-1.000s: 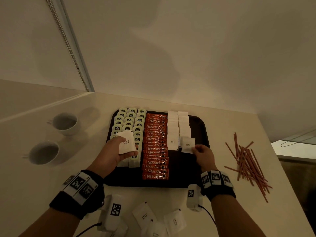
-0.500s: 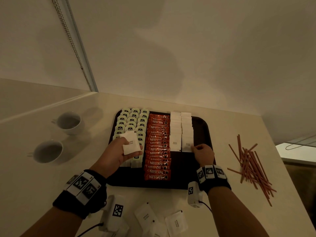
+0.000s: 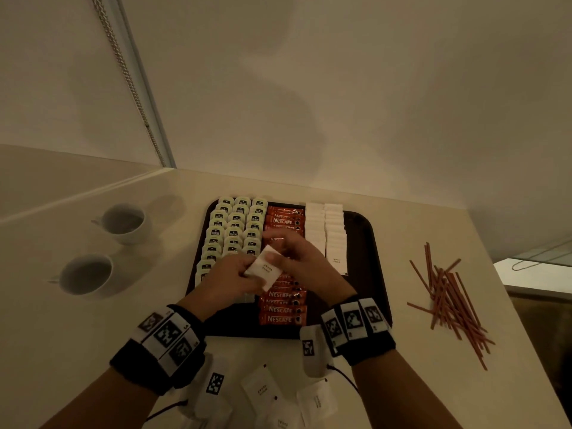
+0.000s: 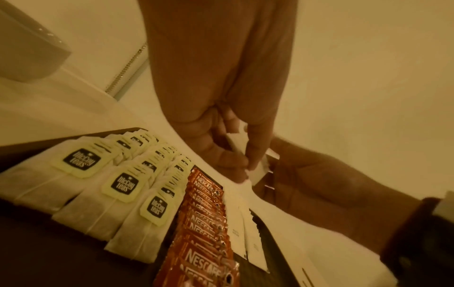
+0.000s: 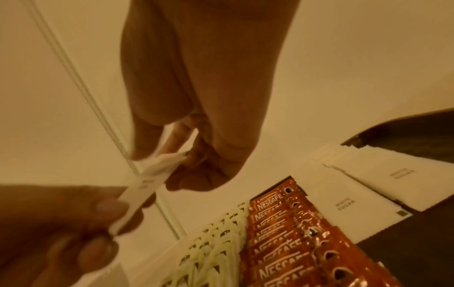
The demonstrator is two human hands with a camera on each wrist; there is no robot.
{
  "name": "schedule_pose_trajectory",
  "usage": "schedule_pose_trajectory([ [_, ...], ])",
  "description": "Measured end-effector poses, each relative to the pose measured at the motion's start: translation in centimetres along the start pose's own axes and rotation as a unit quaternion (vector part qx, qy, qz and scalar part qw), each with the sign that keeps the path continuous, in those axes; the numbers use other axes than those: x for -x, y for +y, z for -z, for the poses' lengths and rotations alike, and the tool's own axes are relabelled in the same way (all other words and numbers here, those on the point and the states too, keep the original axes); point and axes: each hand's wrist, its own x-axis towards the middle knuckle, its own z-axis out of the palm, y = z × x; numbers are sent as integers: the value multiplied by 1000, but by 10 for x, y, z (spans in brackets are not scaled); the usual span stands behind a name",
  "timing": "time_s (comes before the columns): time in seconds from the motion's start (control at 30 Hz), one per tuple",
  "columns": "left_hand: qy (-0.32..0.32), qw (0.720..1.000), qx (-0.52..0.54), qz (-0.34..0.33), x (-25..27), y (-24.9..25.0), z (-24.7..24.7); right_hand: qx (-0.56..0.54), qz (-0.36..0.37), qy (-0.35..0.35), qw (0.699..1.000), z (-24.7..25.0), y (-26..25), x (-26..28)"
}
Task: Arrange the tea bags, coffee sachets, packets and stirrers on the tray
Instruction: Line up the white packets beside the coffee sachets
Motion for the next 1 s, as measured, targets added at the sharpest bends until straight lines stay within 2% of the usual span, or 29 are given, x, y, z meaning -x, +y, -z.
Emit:
schedule_pose_trajectory([
  [0.1,85,995,57,-3,1,1,4,1,-15,53,998,-4,8,0],
  [0.17,136,984,112,-12,-1,4,7,-14,-42,53,998,-2,11,4],
  [0.3,176,977,116,-44,-13,12,7,-43,-71,22,996,-1,7,9],
  [0.4,197,974,87,-76,-19,18,3,-40,-48,72,995,0,5,13],
  [0.5,192,972,94,-99,-21,22,-1,-60,-58,118,989,2,7,15],
  [0.6,172,976,109,-72,-18,23,-3,-93,-84,151,981,7,18,19],
  [0.7,107,990,89,-28,-6,10,8,-105,-125,218,962,23,43,29],
  [0.8,32,999,30,-3,14,-17,29,-60,-202,272,939,41,75,41],
  [0.9,39,999,3,37,38,-48,49,-5,-261,293,920,51,102,46],
  [1.0,73,994,10,83,59,-74,67,24,-266,292,918,53,114,42],
])
